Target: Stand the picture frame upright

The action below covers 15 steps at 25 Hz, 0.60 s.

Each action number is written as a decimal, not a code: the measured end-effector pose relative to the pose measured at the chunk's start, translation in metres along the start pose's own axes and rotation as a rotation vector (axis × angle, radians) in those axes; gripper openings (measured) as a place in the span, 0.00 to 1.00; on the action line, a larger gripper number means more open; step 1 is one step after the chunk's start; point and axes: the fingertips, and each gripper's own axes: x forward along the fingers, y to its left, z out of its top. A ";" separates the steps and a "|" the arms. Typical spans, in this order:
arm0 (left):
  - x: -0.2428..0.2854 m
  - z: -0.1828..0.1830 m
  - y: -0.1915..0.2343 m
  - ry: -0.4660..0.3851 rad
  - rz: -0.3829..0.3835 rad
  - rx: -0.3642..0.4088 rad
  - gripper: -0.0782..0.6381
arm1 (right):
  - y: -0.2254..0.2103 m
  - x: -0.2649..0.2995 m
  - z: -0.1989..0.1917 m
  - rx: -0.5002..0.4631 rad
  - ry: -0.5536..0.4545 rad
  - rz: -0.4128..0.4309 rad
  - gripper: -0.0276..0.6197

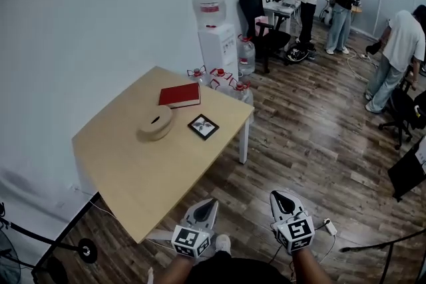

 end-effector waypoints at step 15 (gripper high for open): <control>0.036 0.004 0.147 -0.015 -0.006 -0.030 0.10 | 0.013 0.131 0.019 0.075 0.058 -0.020 0.06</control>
